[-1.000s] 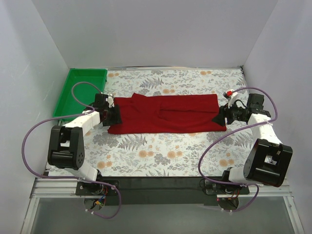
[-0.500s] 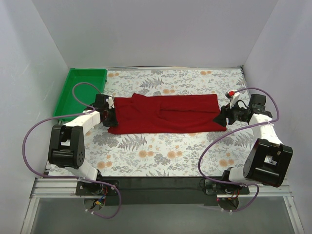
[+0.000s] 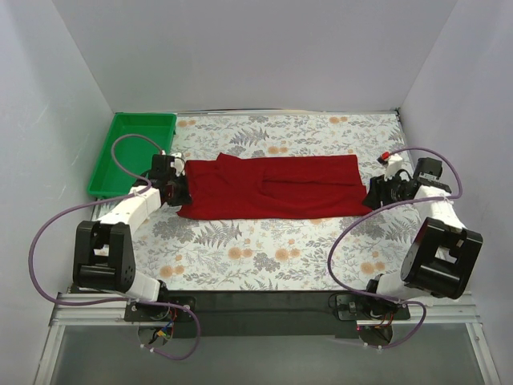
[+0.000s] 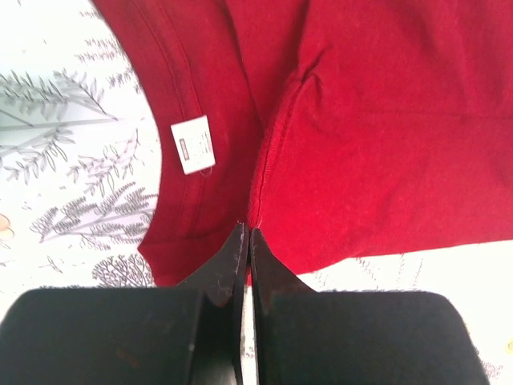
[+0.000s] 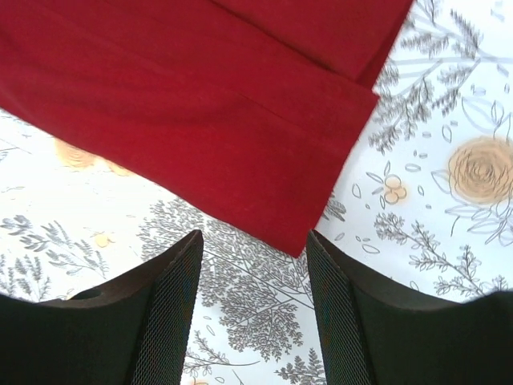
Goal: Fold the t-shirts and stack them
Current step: Fold the tshirt
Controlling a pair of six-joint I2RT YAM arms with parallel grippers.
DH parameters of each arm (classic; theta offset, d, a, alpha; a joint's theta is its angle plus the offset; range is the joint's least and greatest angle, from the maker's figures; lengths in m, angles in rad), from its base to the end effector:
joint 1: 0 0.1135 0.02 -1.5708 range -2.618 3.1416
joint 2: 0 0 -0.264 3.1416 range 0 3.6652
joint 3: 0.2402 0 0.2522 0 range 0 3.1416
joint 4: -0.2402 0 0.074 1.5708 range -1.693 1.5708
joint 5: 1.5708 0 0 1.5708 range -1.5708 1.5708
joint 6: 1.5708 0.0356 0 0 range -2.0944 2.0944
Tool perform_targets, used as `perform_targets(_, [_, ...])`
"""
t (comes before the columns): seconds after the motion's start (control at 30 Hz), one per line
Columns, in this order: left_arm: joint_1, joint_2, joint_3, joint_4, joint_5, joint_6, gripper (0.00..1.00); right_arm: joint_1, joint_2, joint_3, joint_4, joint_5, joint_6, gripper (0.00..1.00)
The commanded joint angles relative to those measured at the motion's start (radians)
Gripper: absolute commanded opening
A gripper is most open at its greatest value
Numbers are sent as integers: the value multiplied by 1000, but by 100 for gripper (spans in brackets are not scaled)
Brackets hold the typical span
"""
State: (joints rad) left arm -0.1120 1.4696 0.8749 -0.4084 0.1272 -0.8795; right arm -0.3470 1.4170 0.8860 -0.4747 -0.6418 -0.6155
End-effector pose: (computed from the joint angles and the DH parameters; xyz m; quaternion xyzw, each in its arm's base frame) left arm 0.2863 -0.0367 0.1964 -0.3422 0.8950 -0.1866 0.2168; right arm 0.2669 -0.0738 0.2155 -0.2091 0.8914 0.1460 0.3747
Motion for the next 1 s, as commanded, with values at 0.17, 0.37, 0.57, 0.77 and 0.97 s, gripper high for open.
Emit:
perform_targets(0.17, [-5, -42, -28, 11, 46, -6, 0, -6, 164, 62, 48, 87, 91, 48])
perform_targets(0.37, [-5, -43, -33, 16, 49, -4, 0, -4, 259, 117, 59, 68, 109, 44])
perform_targets(0.57, [-5, -45, -33, 16, 45, -6, 0, -4, 289, 123, 88, 96, 114, 44])
perform_targets(0.77, [-5, -43, -37, 17, 40, -6, 0, -1, 330, 122, 87, 70, 115, 36])
perform_targets(0.97, [-5, -55, -42, 20, 25, -7, 0, -1, 304, 113, 77, 56, 106, 13])
